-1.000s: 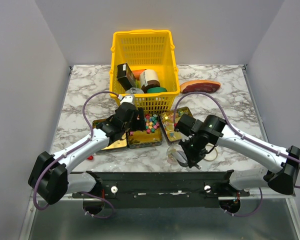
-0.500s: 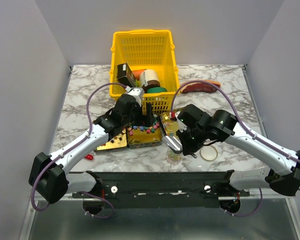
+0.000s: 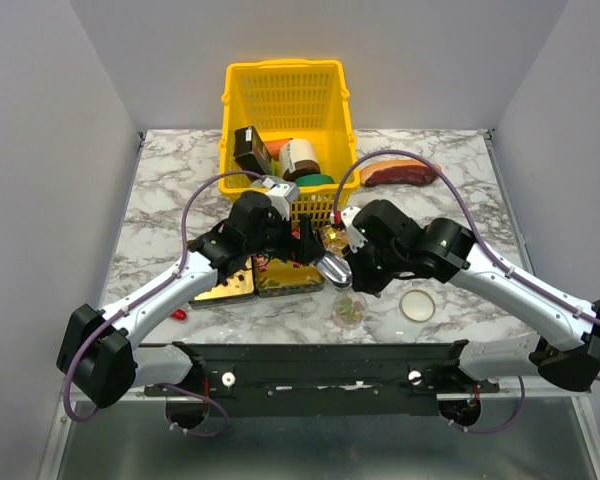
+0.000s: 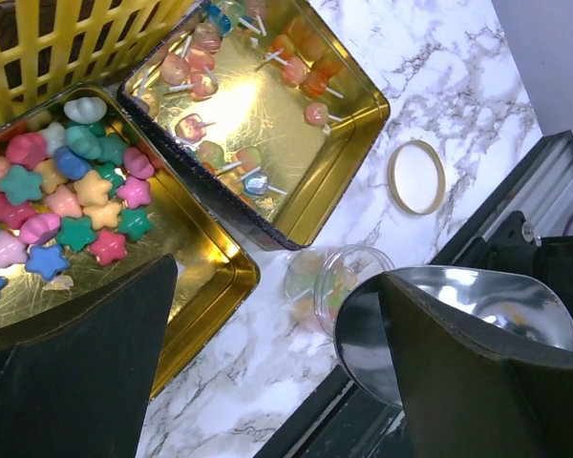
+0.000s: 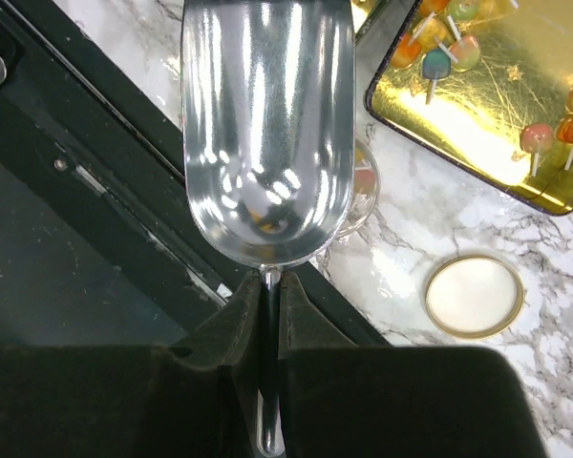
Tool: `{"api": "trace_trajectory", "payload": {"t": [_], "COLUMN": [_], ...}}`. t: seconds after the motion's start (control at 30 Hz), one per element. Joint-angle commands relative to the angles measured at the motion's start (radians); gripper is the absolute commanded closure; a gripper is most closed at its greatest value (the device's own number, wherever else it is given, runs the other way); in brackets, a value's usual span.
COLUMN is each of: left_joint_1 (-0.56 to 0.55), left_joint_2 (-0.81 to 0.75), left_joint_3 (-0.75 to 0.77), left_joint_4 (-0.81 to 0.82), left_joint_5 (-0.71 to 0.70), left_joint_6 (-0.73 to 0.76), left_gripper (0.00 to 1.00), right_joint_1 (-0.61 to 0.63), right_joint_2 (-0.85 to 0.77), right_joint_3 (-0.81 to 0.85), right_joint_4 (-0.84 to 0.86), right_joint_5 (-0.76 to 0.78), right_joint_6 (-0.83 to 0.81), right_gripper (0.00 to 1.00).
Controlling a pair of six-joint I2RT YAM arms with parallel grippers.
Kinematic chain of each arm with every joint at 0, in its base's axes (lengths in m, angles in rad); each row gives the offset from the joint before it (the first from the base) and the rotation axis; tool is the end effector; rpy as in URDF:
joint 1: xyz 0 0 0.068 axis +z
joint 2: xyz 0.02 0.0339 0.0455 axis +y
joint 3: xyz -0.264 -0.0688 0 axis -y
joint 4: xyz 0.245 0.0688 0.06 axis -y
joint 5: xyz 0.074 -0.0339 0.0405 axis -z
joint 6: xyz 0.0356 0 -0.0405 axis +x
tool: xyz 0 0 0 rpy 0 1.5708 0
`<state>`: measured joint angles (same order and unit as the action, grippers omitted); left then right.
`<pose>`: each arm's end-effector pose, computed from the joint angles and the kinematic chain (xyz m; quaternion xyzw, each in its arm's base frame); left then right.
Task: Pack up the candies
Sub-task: Place the fake candies in the packing bottle, then scoop the fake candies from the storage box.
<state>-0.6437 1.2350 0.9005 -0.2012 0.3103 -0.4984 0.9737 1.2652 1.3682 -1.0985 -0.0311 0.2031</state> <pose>0.2150 -0.1749 0.2839 0.1386 0.8508 -0.3772 0.3387 0.1327 0.1972 0.3582 -0.3644 0.8868 0.1698 0.2277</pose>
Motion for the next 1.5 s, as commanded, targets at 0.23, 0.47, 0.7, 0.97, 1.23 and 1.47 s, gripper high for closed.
{"api": "trace_trajectory", "payload": {"t": [0.23, 0.47, 0.7, 0.97, 1.23, 1.47], "left_joint_1": [-0.024, -0.025, 0.012, 0.116, 0.187, 0.208], "left_joint_2": [0.026, 0.035, 0.008, -0.118, -0.091, -0.037], "left_joint_3": [-0.034, -0.049, 0.023, 0.025, -0.008, -0.06], "left_joint_4": [-0.013, -0.033, -0.138, -0.207, -0.325, -0.32], "left_joint_5": [0.027, 0.009, -0.21, -0.402, -0.456, -0.427], "left_joint_6": [0.008, 0.014, 0.008, -0.012, -0.095, -0.111], "left_gripper": [0.04, 0.11, 0.04, 0.01, 0.11, 0.24], "right_joint_1": [0.0, -0.001, -0.001, -0.01, -0.066, -0.066], "right_joint_2": [-0.035, 0.013, 0.097, 0.224, 0.414, 0.539], "right_joint_3": [0.054, 0.091, 0.1, 0.103, 0.224, 0.31], "right_joint_4": [0.138, 0.137, 0.131, 0.12, 0.101, 0.045], "right_joint_5": [0.014, 0.019, 0.022, 0.025, 0.025, 0.068], "right_joint_6": [-0.03, -0.028, -0.021, -0.014, -0.073, -0.171], "right_gripper": [0.99, 0.99, 0.99, 0.99, 0.99, 0.99]}}
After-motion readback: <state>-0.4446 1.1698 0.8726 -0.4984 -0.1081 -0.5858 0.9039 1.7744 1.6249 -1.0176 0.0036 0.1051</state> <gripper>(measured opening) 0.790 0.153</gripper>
